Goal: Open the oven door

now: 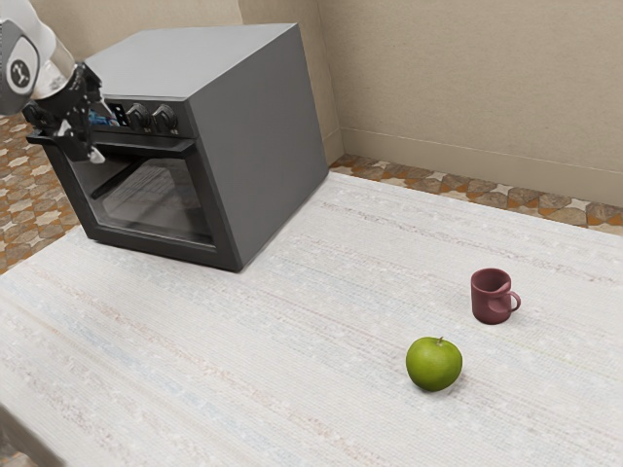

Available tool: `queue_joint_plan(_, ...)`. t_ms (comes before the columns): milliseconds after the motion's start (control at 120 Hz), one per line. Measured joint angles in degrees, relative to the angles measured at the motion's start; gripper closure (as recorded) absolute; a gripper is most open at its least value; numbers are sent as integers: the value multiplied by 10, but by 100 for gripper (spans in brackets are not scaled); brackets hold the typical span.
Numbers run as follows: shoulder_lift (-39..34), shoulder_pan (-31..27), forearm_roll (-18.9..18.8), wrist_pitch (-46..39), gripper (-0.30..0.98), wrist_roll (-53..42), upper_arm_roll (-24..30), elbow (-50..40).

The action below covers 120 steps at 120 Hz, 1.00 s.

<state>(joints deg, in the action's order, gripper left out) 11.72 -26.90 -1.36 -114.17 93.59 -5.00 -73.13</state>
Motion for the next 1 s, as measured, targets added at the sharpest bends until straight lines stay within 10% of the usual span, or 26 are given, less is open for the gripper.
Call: queue_joint_plan(1000, 8, 0, 12, -39, 0, -39, -1, -57)
